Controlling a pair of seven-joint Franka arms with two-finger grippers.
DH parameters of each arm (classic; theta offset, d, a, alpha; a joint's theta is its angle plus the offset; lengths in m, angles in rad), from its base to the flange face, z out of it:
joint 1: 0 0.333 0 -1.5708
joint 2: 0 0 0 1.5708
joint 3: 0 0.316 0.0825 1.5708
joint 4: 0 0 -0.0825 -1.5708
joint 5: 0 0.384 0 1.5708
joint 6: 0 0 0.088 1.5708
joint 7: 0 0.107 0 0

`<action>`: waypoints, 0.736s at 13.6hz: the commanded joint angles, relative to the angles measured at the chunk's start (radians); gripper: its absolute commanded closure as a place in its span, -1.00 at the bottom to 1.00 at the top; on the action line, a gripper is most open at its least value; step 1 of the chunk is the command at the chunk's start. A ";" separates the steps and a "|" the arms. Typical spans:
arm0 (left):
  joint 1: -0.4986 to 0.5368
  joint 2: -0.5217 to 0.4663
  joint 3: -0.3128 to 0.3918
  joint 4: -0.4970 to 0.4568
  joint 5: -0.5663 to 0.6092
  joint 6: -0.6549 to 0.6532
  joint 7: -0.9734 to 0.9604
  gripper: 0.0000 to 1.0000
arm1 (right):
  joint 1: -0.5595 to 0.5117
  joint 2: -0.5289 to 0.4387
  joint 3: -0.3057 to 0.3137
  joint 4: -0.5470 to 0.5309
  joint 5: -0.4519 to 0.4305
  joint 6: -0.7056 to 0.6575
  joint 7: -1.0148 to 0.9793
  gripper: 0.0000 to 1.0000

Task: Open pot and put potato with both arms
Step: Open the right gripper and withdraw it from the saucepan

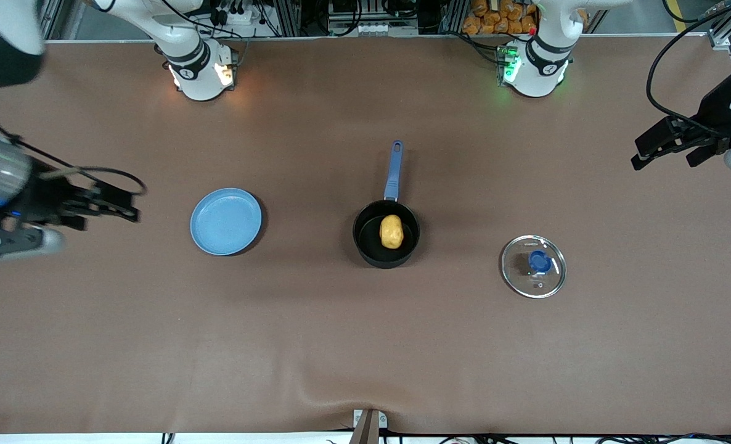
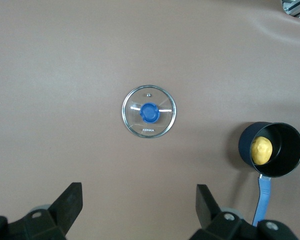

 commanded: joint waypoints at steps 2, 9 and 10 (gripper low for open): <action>-0.004 -0.001 0.005 0.010 -0.021 0.001 0.027 -1.00 | -0.004 -0.116 -0.037 -0.110 -0.072 -0.051 -0.052 -1.00; 0.009 -0.041 -0.015 -0.014 -0.002 -0.003 0.229 -1.00 | 0.002 -0.547 -0.033 -0.714 -0.104 0.224 -0.050 -1.00; 0.009 -0.041 -0.015 -0.013 -0.005 -0.003 0.218 -1.00 | 0.002 -0.546 -0.022 -0.711 -0.107 0.222 -0.058 -1.00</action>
